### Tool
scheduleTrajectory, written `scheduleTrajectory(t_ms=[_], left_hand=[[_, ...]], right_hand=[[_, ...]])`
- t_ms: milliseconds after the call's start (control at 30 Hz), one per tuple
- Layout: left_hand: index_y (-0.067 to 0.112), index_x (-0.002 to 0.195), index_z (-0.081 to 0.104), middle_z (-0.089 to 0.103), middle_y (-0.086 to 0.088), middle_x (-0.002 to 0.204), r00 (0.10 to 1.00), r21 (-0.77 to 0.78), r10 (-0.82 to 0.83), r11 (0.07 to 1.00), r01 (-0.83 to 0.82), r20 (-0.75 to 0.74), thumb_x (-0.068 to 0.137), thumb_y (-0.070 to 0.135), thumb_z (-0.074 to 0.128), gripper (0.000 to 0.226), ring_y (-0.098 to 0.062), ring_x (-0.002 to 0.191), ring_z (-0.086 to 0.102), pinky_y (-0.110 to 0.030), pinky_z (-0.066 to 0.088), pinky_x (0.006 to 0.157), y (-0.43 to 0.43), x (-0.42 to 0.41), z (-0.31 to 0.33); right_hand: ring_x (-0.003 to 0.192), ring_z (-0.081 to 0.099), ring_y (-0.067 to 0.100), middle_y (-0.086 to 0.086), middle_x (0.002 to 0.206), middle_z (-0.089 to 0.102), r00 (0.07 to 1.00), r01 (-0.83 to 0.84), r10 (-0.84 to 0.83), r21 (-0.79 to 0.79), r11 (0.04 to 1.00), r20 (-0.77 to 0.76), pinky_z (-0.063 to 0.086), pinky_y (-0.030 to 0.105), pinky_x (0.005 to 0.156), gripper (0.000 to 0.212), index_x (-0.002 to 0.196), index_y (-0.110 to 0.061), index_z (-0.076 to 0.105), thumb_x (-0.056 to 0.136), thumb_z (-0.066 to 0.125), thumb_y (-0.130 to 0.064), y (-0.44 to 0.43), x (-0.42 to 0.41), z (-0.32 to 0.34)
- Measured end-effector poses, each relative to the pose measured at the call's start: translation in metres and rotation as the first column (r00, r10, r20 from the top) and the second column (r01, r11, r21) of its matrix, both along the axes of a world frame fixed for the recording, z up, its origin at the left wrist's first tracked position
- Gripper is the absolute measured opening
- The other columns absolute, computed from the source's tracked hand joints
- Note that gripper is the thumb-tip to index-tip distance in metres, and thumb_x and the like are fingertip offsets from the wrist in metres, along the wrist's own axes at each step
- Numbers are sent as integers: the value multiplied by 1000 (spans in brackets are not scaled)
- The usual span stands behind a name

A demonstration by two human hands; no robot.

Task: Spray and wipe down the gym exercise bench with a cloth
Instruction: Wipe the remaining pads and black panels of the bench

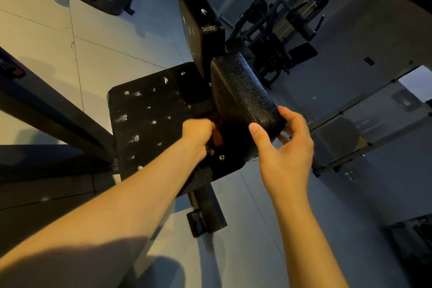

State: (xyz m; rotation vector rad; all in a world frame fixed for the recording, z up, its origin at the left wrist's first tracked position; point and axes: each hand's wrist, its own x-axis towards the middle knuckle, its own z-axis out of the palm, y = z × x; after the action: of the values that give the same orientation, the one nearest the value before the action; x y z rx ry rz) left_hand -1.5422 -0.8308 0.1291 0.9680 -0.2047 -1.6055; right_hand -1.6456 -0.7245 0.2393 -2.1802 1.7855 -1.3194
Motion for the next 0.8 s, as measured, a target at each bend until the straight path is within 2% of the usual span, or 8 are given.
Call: scheduleTrajectory(t_ms=[100, 200, 300, 400, 467, 533, 700, 800], left_hand=[[10, 81, 70, 70, -17, 83, 998, -34, 15, 999, -17, -57, 81, -4, 65, 15, -33, 76, 70, -43, 57, 67, 11, 2, 2], [19, 67, 74, 71, -10, 70, 971, -212, 238, 947, -240, -39, 84, -2, 68, 28, -24, 65, 70, -37, 57, 61, 14, 28, 31], [23, 75, 79, 76, -7, 77, 894, -353, 446, 845, -402, 49, 87, 6, 68, 24, -25, 77, 74, -42, 61, 72, 17, 52, 56], [14, 78, 77, 70, -3, 69, 887, -336, 393, 892, -303, 243, 87, 12, 65, 15, -23, 70, 69, -40, 57, 70, 29, 25, 41], [3, 74, 70, 61, -7, 63, 935, -246, 254, 950, -193, 248, 89, 8, 64, 16, -21, 61, 59, -40, 50, 64, 48, -2, 27], [2, 76, 71, 65, -12, 67, 966, -235, 168, 965, -120, 196, 90, 6, 63, 16, -26, 64, 63, -45, 55, 66, 65, -11, 26], [25, 69, 77, 77, -11, 81, 925, -353, 378, 870, -344, 32, 90, 3, 67, 32, -27, 82, 76, -41, 63, 76, 59, 42, 69], [20, 70, 77, 73, -25, 88, 887, -351, 455, 846, -402, 80, 87, 9, 67, 22, -26, 77, 70, -58, 61, 81, 43, 48, 70]], right_hand=[[110, 55, -6, -18, 124, 61, 1000, 5, -5, -10, 1000, 4, 39, 8, 83, 47, 127, -34, 58, 85, 79, -35, -1, -1, -1], [111, 58, -3, -16, 122, 63, 999, -1, 2, -26, 1000, 34, 40, 3, 83, 49, 127, -33, 60, 84, 82, -33, -3, -2, -2], [111, 58, -4, -15, 123, 63, 1000, -5, 6, -37, 999, 27, 40, 2, 83, 49, 127, -31, 60, 84, 82, -32, -4, -2, -2], [109, 55, -6, -15, 125, 62, 1000, 3, -3, -27, 1000, 16, 40, 4, 81, 49, 128, -29, 59, 85, 80, -33, -2, -1, -2], [109, 54, -8, -16, 126, 61, 1000, 7, -6, -18, 1000, 12, 40, 5, 80, 51, 131, -28, 59, 85, 80, -34, -2, 0, -2], [109, 54, -7, -16, 126, 60, 1000, 5, -5, -19, 1000, 5, 39, 5, 81, 51, 131, -29, 58, 85, 80, -34, -2, -1, -2], [112, 56, 1, -15, 125, 61, 999, 16, -15, -34, 999, 36, 39, 10, 83, 48, 127, -31, 59, 85, 81, -33, -4, 0, -3], [110, 55, 1, -16, 122, 61, 1000, 20, -20, -31, 999, 6, 38, 11, 85, 47, 127, -30, 59, 85, 80, -34, -4, 2, -2]])
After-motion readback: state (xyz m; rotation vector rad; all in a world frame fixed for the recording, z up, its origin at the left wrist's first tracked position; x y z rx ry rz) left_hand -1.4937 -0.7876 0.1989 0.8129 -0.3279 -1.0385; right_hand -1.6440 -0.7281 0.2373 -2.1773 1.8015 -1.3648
